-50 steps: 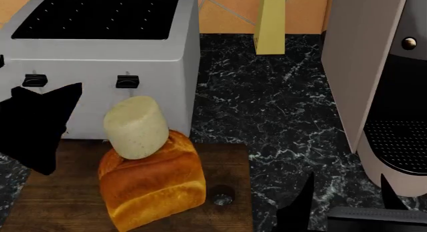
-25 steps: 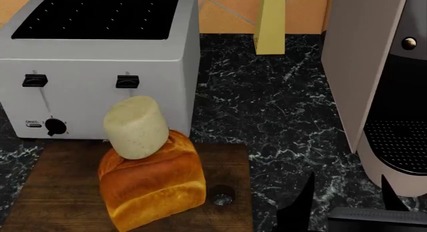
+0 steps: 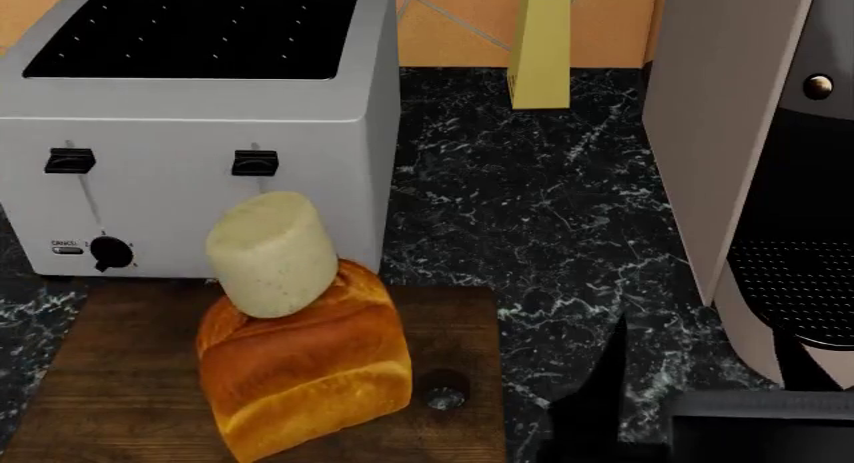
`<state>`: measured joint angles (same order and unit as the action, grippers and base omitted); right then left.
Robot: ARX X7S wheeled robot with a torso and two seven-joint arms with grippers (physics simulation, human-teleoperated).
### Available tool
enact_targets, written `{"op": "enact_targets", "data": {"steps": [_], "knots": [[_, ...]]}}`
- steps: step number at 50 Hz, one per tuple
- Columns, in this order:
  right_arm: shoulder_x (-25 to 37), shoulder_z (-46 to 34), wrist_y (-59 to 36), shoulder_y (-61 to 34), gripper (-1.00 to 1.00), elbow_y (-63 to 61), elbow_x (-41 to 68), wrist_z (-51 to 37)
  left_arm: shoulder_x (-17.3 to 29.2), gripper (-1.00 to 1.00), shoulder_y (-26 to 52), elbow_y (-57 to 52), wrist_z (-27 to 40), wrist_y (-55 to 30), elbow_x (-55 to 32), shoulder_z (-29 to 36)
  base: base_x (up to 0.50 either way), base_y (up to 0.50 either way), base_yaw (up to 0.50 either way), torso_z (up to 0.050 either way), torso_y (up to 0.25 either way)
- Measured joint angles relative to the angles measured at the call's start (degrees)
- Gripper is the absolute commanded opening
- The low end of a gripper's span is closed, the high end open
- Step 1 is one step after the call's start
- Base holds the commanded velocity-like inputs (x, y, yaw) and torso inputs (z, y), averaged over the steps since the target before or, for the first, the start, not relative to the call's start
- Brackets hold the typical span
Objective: Pick up the wedge of cheese and place it on the slice of bread to prepare a simple cheese on bread dish.
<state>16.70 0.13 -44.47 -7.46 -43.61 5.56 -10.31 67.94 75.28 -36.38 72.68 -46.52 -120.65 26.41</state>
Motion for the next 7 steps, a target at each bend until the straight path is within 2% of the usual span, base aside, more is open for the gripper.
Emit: {"op": "enact_targets", "data": {"steps": [7], "knots": [[1.01,2.31,-4.37,0.16,1.0,-5.07,1.68,1.06,-0.24,1.0,-0.44,0.07,-0.54,0.06,0.69,0.07,0.0,0.0,0.0,0.0,0.0]]}}
